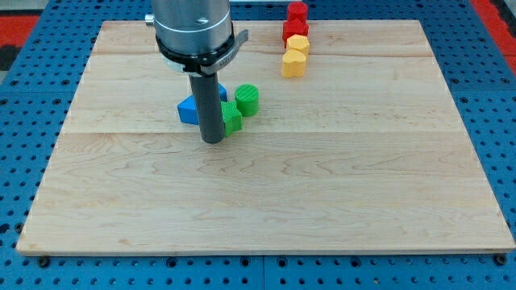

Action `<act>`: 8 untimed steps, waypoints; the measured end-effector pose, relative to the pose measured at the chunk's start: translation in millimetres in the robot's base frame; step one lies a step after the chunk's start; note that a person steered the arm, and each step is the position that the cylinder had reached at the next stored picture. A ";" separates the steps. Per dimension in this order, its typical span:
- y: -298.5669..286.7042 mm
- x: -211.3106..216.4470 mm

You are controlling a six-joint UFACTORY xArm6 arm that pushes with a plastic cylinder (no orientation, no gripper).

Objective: Move your arm to the right side of the red blocks

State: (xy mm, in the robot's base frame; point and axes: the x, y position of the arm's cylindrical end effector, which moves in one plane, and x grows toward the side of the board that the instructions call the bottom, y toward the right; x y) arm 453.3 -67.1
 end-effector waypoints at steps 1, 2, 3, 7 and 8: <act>0.3 0.0; 3.0 0.1; 3.0 0.1; 0.3 28.2; 0.3 28.0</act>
State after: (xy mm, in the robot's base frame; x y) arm 481.3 -66.9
